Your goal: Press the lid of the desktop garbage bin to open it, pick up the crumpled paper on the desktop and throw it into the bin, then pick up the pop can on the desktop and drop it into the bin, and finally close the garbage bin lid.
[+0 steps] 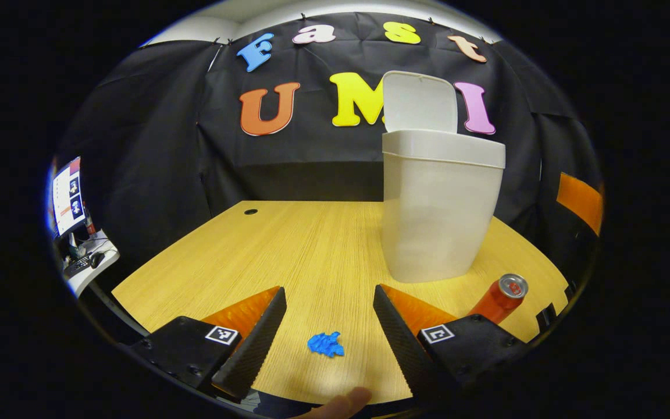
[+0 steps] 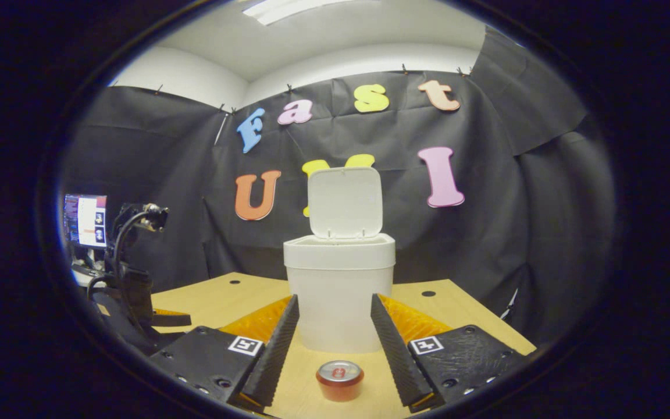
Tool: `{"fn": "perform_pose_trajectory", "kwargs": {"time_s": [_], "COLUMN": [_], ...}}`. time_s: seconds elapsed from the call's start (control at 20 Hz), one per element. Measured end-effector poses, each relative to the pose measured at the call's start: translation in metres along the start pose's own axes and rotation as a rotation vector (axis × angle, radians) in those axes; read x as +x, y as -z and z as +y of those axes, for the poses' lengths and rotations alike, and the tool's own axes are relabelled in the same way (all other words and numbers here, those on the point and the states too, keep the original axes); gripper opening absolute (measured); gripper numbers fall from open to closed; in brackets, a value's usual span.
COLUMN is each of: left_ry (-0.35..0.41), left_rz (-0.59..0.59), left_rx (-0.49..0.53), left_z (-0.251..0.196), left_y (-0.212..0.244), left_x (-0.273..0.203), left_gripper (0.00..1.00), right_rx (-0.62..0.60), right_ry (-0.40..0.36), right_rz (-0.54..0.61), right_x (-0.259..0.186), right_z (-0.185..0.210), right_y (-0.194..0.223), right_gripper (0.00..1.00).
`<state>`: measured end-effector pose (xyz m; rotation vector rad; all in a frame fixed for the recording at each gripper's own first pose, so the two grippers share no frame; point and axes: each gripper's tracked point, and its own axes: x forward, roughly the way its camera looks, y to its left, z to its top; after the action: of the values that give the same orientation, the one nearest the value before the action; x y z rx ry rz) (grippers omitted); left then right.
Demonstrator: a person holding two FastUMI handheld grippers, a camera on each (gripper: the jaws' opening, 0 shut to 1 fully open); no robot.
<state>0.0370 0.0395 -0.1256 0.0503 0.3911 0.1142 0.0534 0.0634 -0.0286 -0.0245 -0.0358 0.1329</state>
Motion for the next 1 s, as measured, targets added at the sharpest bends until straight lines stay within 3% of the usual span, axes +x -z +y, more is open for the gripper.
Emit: {"fn": "perform_pose_trajectory", "kwargs": {"time_s": [0.1, 0.15, 0.25, 0.5, 0.65, 0.7, 0.8, 1.0], "left_ry": [0.032, 0.048, 0.071, 0.040, 0.060, 0.054, 0.045, 0.054], "left_rz": [0.052, 0.084, 0.137, 0.180, 0.201, 0.195, 0.189, 0.217], "left_rx": [-0.023, -0.023, 0.007, 0.046, 0.018, 0.005, 0.000, -0.011], "left_z": [-0.002, -0.005, -0.009, 0.004, 0.006, 0.008, 0.009, 0.010], "left_y": [0.019, 0.029, 0.051, 0.076, 0.084, 0.084, 0.087, 0.101], "left_x": [0.007, 0.008, 0.012, 0.019, 0.025, 0.027, 0.033, 0.037], "left_gripper": [0.98, 0.98, 0.97, 0.92, 0.88, 0.91, 0.71, 0.58], "right_rx": [-0.025, -0.024, 0.007, 0.040, 0.106, 0.094, 0.032, -0.047], "right_ry": [-0.041, -0.054, -0.046, 0.008, 0.009, 0.029, 0.049, 0.041], "right_rz": [0.027, 0.039, 0.048, 0.085, 0.179, 0.194, 0.188, 0.134], "right_x": [0.001, 0.001, 0.000, -0.001, 0.009, 0.012, 0.015, 0.019], "right_z": [0.005, 0.002, -0.008, -0.021, -0.012, -0.014, -0.018, -0.034], "right_y": [0.011, 0.016, 0.017, 0.030, 0.056, 0.060, 0.062, 0.063], "right_gripper": [0.83, 0.92, 0.95, 0.95, 0.96, 0.96, 0.96, 0.96]}}
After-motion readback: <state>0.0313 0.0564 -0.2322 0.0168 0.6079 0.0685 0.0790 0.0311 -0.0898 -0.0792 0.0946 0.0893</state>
